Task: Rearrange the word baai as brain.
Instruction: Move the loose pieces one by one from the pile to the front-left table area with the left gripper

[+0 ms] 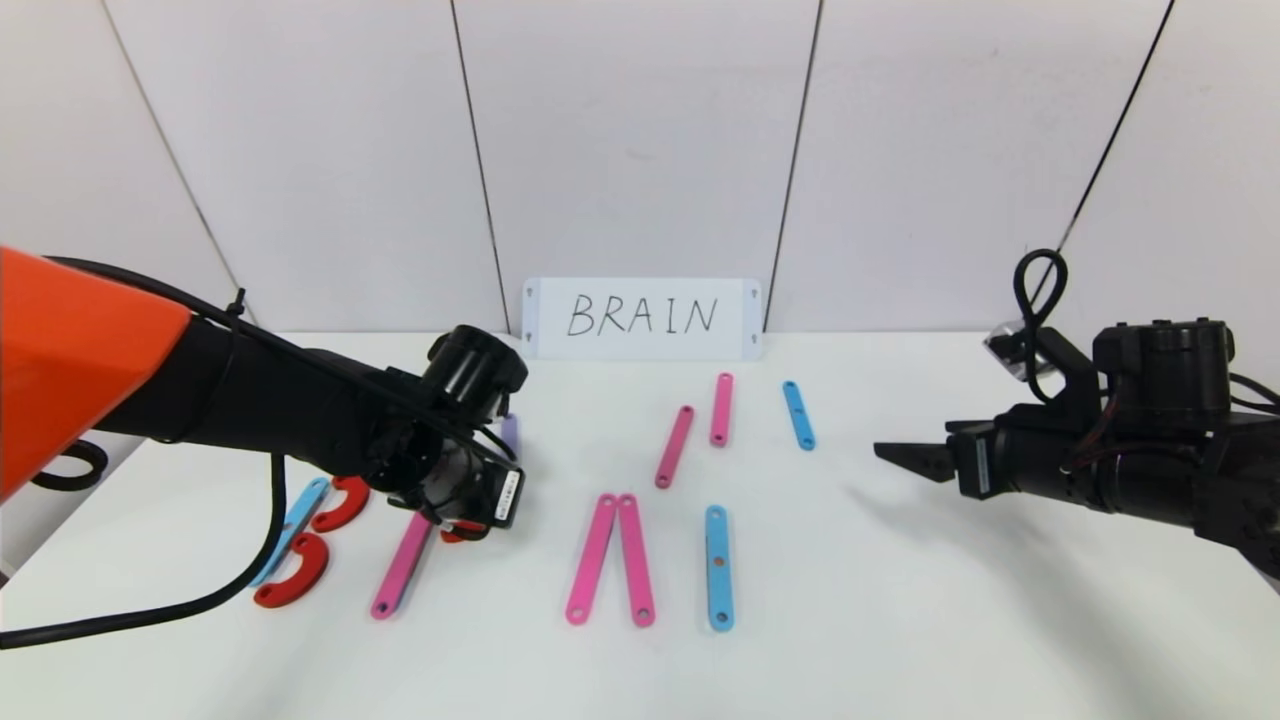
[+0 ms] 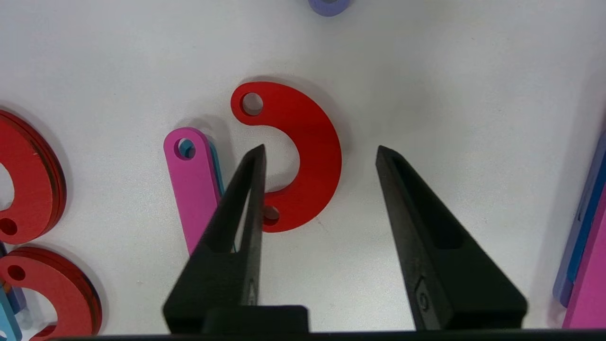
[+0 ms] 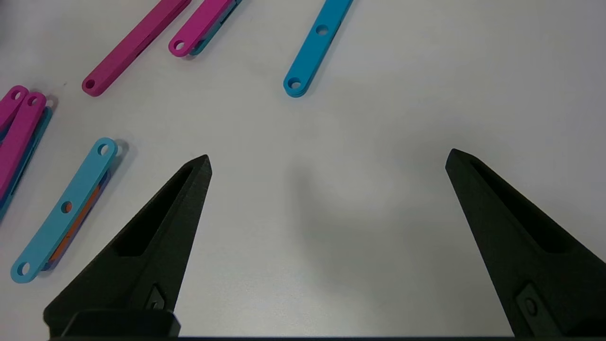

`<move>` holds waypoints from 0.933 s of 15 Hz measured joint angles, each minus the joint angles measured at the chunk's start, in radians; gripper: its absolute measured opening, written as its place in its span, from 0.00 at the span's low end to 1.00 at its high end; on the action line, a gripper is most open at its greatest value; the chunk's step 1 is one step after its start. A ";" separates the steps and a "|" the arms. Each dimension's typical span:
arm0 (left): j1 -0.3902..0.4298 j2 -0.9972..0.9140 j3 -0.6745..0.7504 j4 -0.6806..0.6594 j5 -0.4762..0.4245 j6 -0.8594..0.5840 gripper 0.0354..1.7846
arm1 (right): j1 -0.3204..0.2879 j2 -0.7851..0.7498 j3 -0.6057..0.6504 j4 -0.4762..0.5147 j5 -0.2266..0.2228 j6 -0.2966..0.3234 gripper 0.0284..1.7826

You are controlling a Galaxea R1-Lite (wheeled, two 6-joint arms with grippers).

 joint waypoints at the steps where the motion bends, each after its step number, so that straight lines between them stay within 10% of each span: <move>1: -0.001 0.000 -0.001 0.000 -0.001 0.000 0.60 | 0.000 0.000 0.000 0.000 0.000 0.000 0.97; 6: -0.003 -0.013 -0.044 -0.018 -0.002 -0.003 0.94 | 0.000 0.003 0.000 0.000 0.001 0.000 0.97; 14: 0.049 0.122 -0.271 -0.015 0.031 -0.081 0.97 | 0.000 0.002 0.000 0.000 0.001 0.000 0.97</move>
